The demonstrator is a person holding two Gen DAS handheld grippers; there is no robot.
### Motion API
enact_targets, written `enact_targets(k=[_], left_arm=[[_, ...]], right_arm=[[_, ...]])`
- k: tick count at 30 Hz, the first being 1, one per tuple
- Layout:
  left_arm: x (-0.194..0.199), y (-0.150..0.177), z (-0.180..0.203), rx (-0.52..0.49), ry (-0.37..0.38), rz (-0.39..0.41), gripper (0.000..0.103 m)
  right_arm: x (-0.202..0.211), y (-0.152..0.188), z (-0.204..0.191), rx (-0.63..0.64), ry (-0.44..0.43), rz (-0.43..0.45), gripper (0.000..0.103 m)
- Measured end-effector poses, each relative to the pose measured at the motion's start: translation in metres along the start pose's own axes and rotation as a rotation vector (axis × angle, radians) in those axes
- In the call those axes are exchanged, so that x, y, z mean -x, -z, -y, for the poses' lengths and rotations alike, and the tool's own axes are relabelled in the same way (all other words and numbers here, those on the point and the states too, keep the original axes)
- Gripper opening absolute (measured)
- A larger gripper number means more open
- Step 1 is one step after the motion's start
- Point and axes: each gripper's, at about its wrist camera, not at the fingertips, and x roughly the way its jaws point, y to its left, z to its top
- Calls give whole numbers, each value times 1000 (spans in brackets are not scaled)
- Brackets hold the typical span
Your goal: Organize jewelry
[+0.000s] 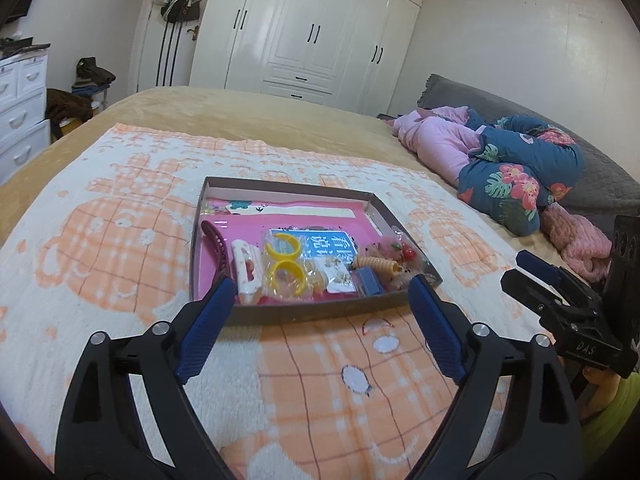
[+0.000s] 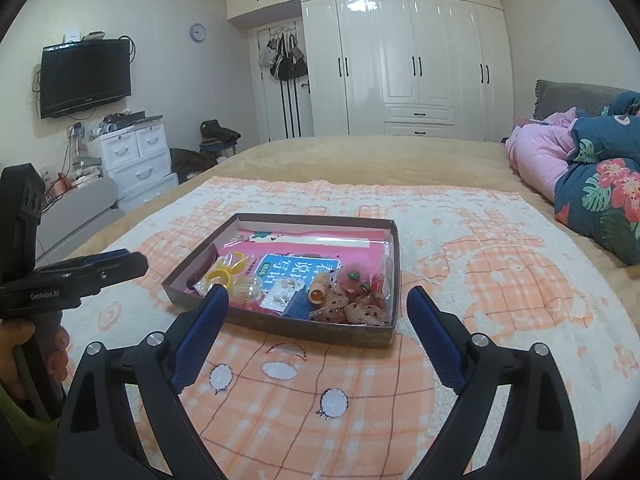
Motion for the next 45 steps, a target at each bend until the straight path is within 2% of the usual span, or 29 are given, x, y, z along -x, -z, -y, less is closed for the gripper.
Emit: enact_targets(k=[3,10,14,22,35,45], left_arm=[[7,6,2,-6,-9,5,92],[14,27,8,-25,-3,17,92],[15,38,11,-43,-29,27,92],[24,50,11,-52,-74,87,92],[43,58,16,-70,-75,208,92],[43,57,22,-96,-92,215,92]], right_arm=[[7,6,0,-8,6,18,94],[18,17,-2,4,36,56,97],[27,23,-2,9,50,95,97],[40,30,-5,22,82,170,97],[56,43,-20,70,100,269,97],[56,49,-16,34,140,271,97]])
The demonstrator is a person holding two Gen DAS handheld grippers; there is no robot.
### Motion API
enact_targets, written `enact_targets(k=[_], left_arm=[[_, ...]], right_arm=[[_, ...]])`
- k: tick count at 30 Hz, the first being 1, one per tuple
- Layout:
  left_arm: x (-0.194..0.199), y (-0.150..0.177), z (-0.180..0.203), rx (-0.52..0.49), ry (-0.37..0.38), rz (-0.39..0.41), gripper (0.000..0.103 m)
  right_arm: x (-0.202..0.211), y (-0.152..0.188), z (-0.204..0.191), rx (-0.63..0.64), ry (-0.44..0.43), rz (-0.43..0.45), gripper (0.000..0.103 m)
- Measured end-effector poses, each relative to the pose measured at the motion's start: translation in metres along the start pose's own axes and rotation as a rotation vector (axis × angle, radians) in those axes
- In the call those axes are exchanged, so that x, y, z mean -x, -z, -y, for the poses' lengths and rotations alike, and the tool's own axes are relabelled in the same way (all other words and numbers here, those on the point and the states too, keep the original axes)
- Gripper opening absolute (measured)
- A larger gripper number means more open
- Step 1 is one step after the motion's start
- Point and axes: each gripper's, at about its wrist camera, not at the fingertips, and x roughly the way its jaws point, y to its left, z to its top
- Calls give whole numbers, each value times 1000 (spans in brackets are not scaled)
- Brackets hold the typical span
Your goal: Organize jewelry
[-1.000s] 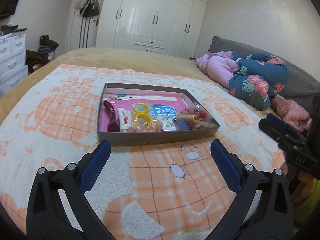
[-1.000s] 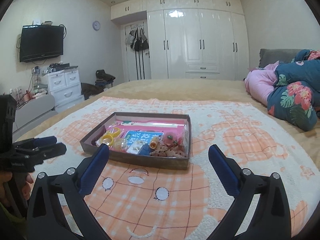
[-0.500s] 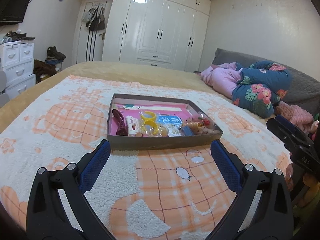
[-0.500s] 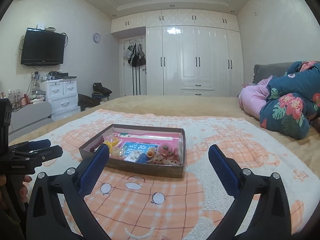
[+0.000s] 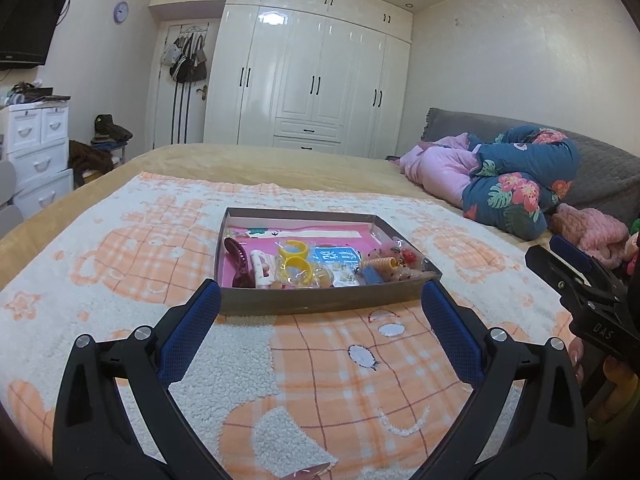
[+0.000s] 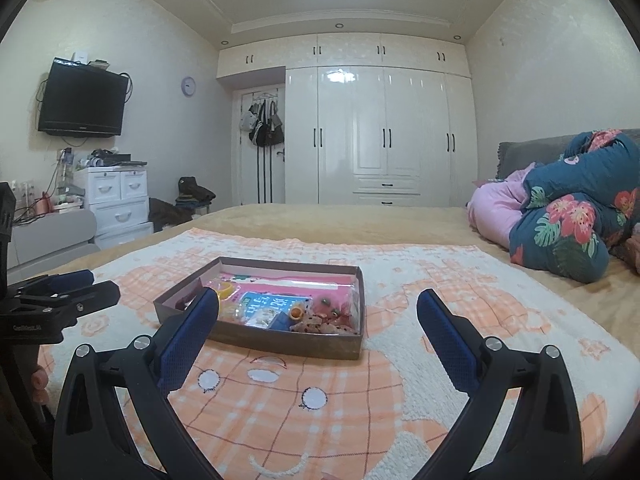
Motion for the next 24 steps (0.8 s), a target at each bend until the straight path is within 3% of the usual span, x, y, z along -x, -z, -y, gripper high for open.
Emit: enact_targets(k=[24], left_arm=[[-1,0,-2,1,-100,12,92]], right_arm=[[3,5,-3,9,38,6,97]])
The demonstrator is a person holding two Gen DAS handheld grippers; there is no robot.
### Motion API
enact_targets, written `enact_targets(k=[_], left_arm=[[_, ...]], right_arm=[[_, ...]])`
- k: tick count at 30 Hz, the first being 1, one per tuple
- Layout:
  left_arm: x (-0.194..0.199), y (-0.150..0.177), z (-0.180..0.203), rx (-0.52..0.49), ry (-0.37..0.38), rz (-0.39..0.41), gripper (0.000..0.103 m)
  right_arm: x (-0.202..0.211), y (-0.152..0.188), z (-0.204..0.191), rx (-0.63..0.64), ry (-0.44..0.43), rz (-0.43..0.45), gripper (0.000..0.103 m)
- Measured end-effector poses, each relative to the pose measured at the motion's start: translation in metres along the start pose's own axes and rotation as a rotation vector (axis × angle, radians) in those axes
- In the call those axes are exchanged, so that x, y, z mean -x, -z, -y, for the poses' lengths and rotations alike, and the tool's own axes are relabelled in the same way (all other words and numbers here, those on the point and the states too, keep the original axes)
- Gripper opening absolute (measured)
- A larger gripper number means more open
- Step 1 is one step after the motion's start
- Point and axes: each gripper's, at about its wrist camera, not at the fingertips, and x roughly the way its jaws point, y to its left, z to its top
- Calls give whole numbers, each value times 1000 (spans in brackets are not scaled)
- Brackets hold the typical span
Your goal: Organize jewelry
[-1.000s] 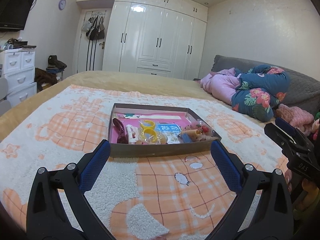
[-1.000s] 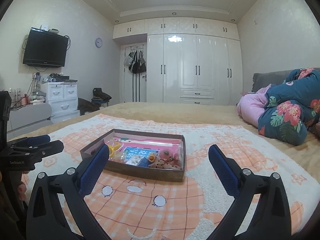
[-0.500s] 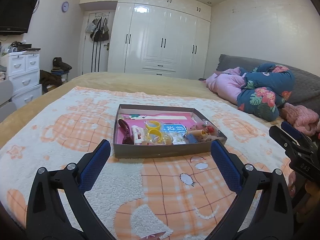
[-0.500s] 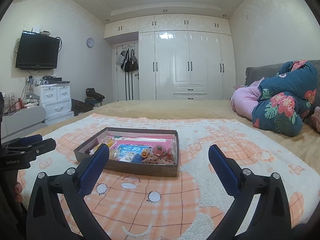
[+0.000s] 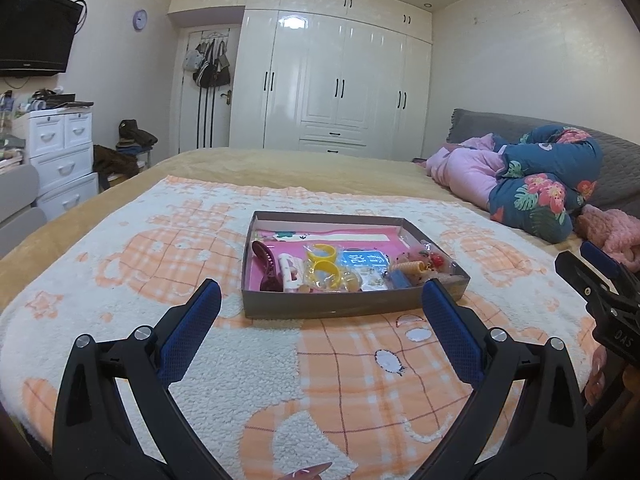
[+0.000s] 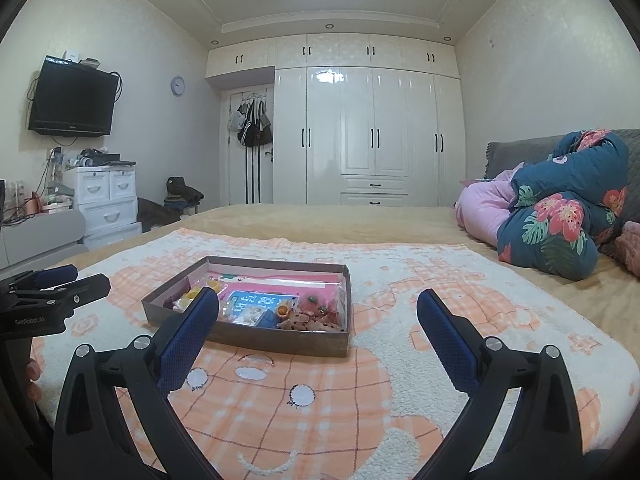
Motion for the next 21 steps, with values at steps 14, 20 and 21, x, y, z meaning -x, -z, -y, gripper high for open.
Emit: enact_targets(k=[14,20,21], left_arm=[[0,1,-1,0,-3,-1,92],[0,0,-1,0,-1,-3,92],[0,0,0,0,-2,-3,92]], right_arm=[[-2,0,-1,-1,4,-10,97],[-2,0,-1,-1,3,-10,97],[-2,1,-1,-2,3,-10,97]])
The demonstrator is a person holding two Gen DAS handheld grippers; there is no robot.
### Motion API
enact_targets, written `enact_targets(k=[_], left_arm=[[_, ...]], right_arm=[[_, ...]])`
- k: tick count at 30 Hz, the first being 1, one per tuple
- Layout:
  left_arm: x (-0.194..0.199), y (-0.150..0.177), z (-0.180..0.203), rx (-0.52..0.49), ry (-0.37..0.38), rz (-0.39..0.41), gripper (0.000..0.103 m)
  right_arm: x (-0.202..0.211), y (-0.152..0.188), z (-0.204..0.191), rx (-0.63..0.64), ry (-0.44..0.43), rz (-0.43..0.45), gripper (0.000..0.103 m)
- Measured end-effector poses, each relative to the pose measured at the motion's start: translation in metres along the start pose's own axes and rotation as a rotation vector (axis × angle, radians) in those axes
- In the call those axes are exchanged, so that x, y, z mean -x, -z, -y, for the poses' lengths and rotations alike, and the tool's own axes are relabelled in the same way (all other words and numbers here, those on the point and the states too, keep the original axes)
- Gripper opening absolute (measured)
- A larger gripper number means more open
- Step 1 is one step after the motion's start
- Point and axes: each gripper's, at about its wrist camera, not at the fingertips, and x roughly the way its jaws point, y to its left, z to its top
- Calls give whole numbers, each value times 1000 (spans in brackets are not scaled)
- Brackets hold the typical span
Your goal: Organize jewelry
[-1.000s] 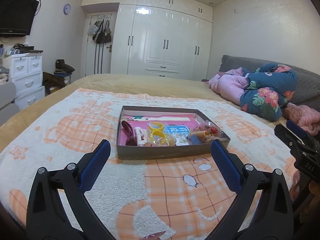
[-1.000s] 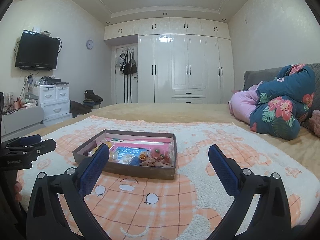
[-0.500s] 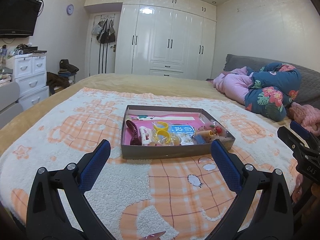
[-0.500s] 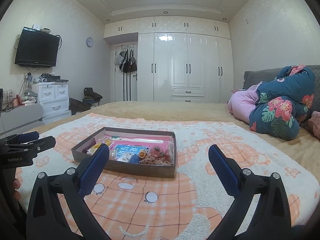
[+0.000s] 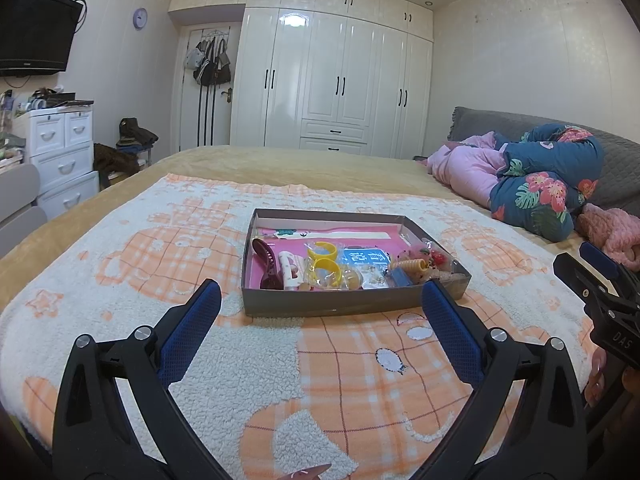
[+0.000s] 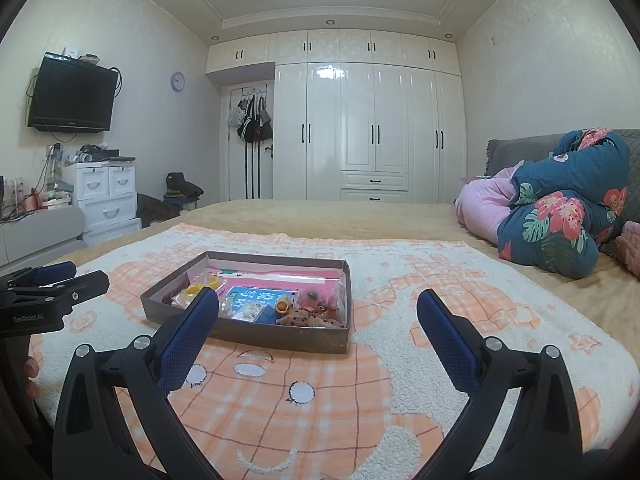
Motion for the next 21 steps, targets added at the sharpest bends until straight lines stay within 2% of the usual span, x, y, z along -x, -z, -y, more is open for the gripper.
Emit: enact_targets(k=[21], left_arm=[[-1,0,0,-1,0,-3,92]], right_arm=[[-1,3,-1,1,-2,-2,97]])
